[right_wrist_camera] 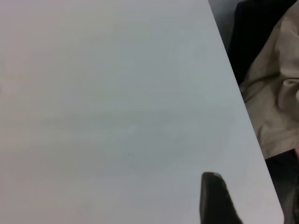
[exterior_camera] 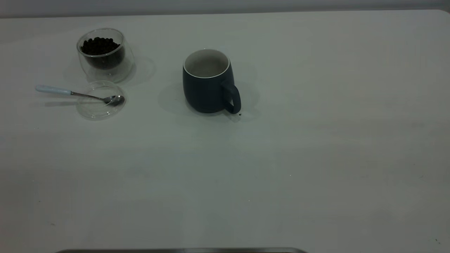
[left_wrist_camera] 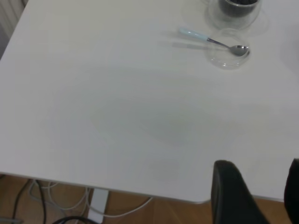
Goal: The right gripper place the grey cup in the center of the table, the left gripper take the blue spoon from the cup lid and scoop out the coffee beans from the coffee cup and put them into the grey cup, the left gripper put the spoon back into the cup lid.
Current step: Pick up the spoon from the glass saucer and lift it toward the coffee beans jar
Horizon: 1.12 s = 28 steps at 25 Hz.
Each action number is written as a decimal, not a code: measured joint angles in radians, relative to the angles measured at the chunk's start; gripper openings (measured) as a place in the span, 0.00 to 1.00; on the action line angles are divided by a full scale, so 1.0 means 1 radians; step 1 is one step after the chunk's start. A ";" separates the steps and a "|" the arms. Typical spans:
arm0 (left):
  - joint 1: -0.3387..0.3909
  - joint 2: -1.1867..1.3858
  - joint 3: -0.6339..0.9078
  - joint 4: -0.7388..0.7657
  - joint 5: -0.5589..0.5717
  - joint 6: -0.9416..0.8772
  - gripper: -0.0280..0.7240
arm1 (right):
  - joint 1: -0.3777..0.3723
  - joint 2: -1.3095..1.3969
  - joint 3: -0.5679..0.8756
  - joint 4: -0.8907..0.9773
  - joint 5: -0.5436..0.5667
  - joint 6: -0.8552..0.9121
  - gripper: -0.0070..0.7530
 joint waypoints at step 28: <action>0.013 1.477 -0.672 0.125 -0.335 -0.081 0.51 | 0.000 0.000 0.000 0.000 0.002 0.000 0.49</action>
